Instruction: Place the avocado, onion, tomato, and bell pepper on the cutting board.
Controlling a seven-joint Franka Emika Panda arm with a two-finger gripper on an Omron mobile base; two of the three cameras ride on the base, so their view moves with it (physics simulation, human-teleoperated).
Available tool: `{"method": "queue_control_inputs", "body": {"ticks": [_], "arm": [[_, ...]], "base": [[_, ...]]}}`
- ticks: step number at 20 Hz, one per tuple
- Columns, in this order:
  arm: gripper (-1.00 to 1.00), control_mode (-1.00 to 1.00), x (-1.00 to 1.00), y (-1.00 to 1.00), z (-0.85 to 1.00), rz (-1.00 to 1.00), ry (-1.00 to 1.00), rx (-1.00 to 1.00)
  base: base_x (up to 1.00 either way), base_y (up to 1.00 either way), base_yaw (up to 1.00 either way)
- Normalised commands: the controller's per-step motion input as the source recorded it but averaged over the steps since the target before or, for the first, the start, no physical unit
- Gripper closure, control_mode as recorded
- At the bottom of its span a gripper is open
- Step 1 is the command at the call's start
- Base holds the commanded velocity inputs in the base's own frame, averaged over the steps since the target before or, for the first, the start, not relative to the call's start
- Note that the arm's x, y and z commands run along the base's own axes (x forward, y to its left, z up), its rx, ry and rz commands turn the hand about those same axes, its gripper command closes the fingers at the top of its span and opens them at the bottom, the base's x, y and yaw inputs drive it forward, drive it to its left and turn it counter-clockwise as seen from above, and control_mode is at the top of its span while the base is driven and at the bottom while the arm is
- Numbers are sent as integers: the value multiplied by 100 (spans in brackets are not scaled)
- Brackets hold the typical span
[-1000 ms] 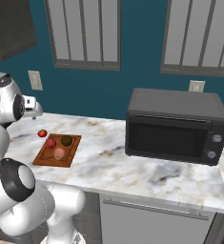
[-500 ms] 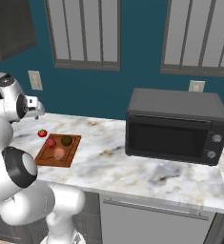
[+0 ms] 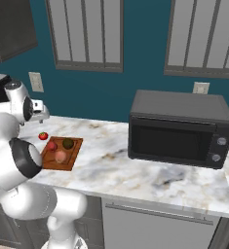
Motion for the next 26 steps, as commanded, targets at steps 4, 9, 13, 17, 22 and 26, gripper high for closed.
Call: {"method": "queue_control_inputs", "body": {"ticks": [4,9,13,17,22,26], "arm": [[-100,-100,18,14,-1,0,5,0],[-100,-100,15,9,-7,0,6,-1],[-100,-100,18,0,-13,0,3,-1],[-100,-100,19,0,-13,0,2,-2],[-100,-100,28,5,-15,0,1,-3],[-100,-100,23,9,-12,0,2,-2]], "base": [[0,0,0],[0,0,0],[0,0,0],[0,0,0],[0,0,0],[0,0,0]]}}
